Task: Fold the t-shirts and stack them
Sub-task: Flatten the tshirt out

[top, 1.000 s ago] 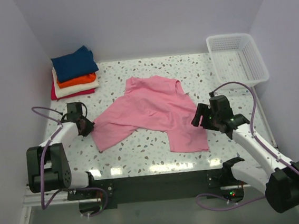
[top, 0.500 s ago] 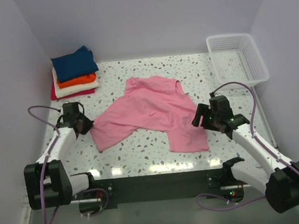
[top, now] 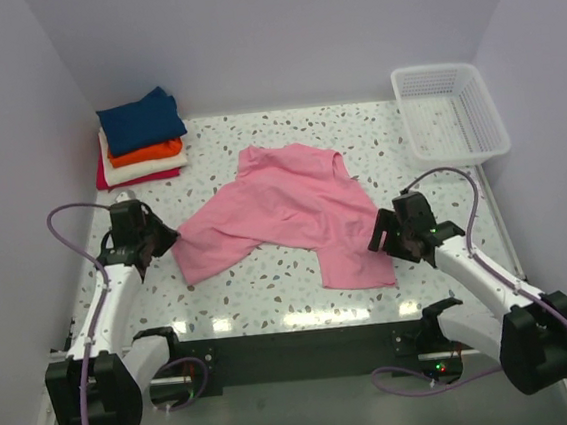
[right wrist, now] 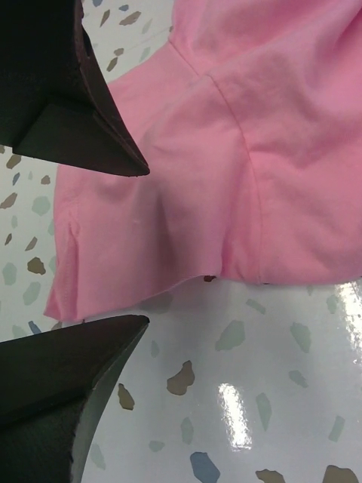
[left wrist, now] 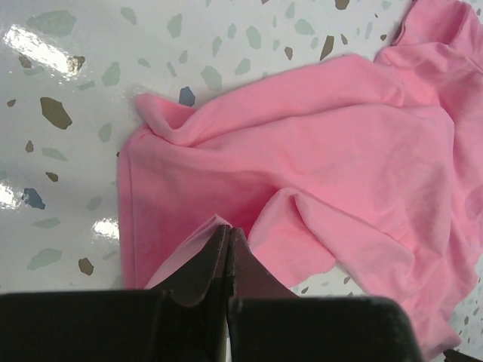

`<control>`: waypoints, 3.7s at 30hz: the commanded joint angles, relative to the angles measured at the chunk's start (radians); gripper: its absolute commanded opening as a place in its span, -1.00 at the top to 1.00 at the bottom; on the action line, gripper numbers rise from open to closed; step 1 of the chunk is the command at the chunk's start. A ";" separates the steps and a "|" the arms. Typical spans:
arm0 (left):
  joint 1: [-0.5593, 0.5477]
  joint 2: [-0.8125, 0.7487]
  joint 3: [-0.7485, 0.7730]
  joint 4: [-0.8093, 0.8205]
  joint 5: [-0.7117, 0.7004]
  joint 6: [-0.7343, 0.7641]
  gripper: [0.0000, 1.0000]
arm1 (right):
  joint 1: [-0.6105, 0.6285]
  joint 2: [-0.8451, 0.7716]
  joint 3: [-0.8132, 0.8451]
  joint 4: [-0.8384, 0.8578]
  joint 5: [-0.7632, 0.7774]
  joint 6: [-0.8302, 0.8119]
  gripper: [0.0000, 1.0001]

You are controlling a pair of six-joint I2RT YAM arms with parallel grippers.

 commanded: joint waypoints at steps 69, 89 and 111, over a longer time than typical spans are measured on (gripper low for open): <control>-0.795 0.271 0.185 0.072 -0.266 -0.365 -0.04 | 0.000 -0.295 0.257 -0.235 -0.050 -0.051 1.00; -0.891 0.457 0.301 -0.060 -0.415 -0.312 0.10 | 0.000 -0.313 0.214 -0.207 -0.060 -0.058 1.00; -0.932 0.528 0.323 -0.071 -0.432 -0.295 0.45 | 0.000 -0.308 0.186 -0.196 -0.060 -0.060 1.00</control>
